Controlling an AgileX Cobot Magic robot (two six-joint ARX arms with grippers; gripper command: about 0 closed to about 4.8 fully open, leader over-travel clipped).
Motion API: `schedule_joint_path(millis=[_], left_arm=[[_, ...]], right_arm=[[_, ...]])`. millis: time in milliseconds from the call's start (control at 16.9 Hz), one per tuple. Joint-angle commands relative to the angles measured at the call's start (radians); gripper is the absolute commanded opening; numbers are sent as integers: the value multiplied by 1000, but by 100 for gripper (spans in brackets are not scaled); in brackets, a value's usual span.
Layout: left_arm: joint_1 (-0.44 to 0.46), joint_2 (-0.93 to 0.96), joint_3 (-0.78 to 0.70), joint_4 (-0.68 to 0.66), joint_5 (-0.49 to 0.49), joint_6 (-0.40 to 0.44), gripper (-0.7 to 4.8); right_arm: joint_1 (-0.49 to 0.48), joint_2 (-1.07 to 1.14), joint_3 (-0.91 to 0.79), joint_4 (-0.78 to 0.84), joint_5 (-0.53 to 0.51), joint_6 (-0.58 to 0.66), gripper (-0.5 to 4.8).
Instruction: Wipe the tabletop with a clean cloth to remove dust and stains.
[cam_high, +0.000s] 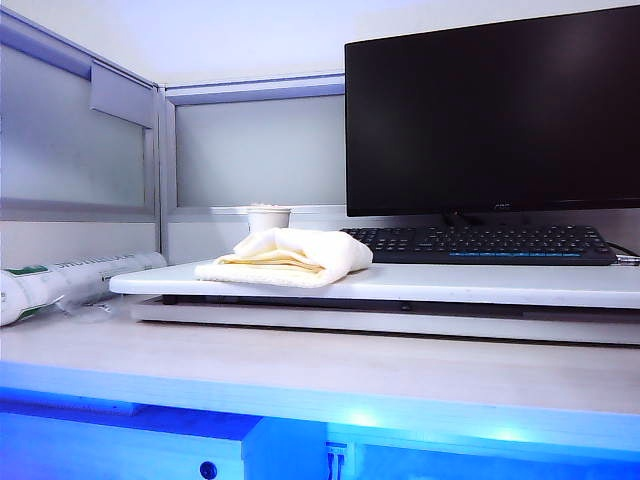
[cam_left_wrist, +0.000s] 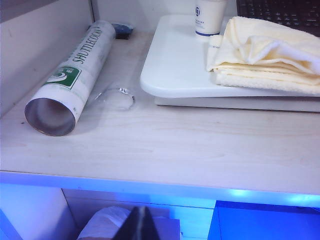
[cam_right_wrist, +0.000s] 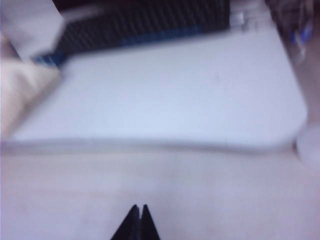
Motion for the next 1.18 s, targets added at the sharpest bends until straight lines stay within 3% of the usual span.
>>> schedule_joint_path(millis=[59, 649, 1180], left_arm=[[1, 0, -1, -20, -3, -3, -6], [1, 0, -1, -19, -3, -3, -6], [1, 0, -1, -19, -3, -3, -6]], right_arm=[[0, 0, -86, 45, -29, -67, -6], [0, 3, -152, 54, -27, -265, -6], [0, 3, -152, 51, -27, -266, -4]])
